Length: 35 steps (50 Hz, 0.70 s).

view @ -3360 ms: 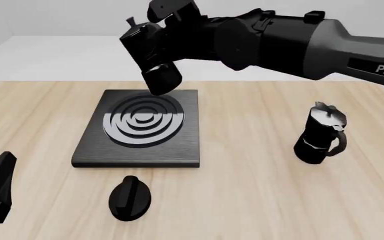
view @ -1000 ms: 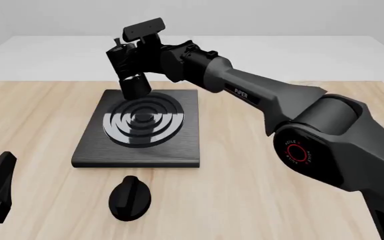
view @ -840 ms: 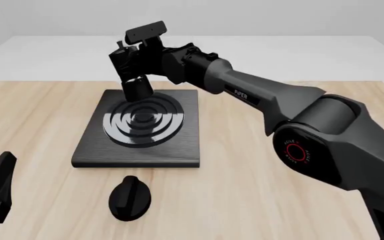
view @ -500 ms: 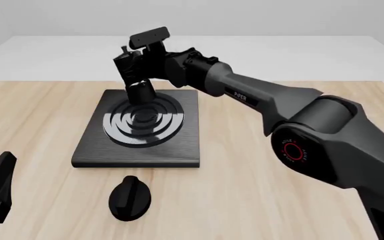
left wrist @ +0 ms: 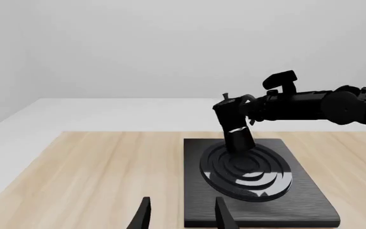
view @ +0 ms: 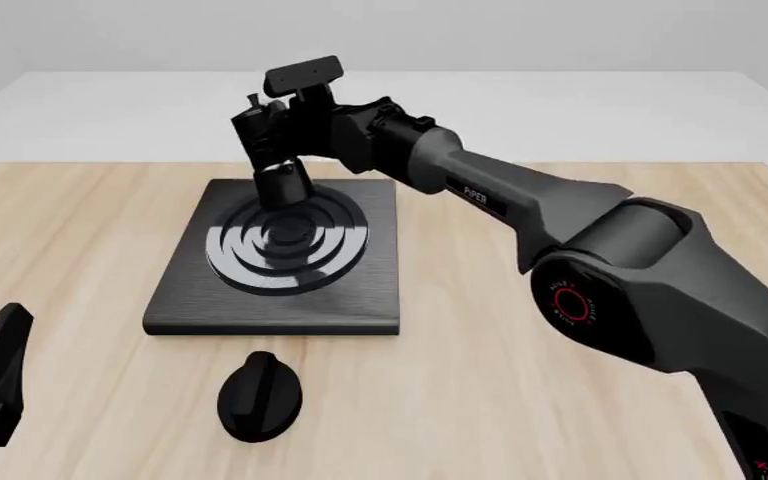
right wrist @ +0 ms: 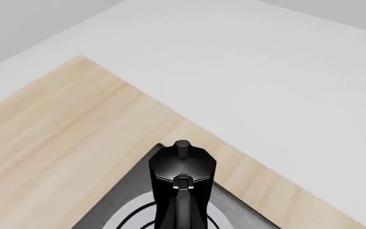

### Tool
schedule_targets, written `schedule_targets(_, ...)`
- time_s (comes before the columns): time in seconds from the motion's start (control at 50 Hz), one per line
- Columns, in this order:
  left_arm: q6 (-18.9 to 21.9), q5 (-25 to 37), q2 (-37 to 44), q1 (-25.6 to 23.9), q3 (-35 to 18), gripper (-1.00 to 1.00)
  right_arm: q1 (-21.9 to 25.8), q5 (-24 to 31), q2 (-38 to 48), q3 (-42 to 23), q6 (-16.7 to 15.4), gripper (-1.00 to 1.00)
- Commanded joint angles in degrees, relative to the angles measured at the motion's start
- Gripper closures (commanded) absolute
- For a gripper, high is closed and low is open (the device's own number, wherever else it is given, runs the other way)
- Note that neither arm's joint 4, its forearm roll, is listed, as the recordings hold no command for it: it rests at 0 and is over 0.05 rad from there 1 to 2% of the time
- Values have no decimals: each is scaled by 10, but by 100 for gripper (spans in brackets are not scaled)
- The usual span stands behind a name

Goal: Put both moka pots on the stove.

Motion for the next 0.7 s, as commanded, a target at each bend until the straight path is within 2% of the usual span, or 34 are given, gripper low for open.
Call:
schedule_targets(0.02,0,0,0,0,0,-100,-6,3,6,-22,7,100)
schedule_targets(0.38,0,0,0,0,0,-100,-3,-12,-20,26,7,100)
schedule_targets(0.7,0,0,0,0,0,-100,-6,-54,-55,110,18,100)
